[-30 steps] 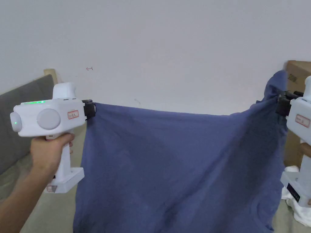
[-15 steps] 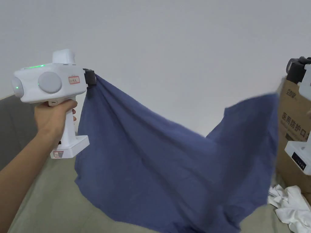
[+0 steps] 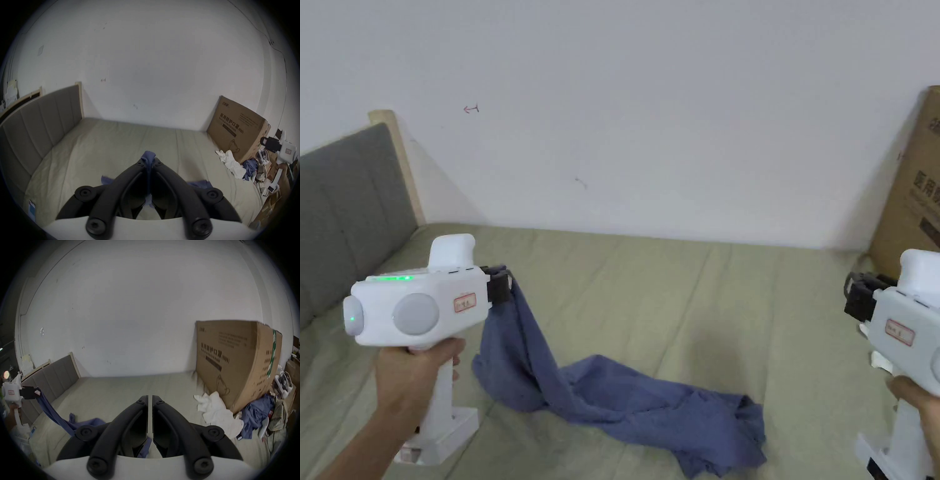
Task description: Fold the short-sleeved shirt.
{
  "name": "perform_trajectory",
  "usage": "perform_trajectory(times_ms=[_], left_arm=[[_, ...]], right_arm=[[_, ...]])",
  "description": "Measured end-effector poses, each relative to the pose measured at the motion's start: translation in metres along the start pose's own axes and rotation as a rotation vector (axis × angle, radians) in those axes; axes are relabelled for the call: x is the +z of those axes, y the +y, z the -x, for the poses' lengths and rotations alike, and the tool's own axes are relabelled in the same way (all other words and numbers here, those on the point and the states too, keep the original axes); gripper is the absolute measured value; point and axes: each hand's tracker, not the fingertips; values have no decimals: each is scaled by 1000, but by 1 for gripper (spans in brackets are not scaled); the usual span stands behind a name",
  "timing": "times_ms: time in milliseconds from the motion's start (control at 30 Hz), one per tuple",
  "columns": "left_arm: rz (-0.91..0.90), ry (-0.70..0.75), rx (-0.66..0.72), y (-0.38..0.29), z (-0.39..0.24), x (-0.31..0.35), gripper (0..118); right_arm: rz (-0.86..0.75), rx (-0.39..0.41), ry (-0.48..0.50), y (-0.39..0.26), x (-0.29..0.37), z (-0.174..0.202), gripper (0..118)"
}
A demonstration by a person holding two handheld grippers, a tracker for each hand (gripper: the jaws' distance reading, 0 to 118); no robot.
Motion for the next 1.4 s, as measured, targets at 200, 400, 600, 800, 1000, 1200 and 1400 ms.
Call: perform_trajectory(times_ms=[200,400,600,800,1000,1200,1400], left_arm=[[41,26,45,-38,35,10,8],[91,57,95,-80,57,26,8],[129,69,147,-117,72,38,8],[138,72,197,-140,81,46,8],[137,58,230,-152,90,46,8],[132,46,261,-155,100,44,8],[130,46,278,-156,102,42,8]], right_arm=[[79,-2,-2,-45,7,-1,6],[155,-11,-4,-91,18,1,7],[217,-19,2,-127,11,5,111],[337,25,47,-174,-22,27,118],[516,71,30,-222,-80,54,110],[548,72,8,-238,-114,65,72],[521,136,52,-232,-109,78,15]])
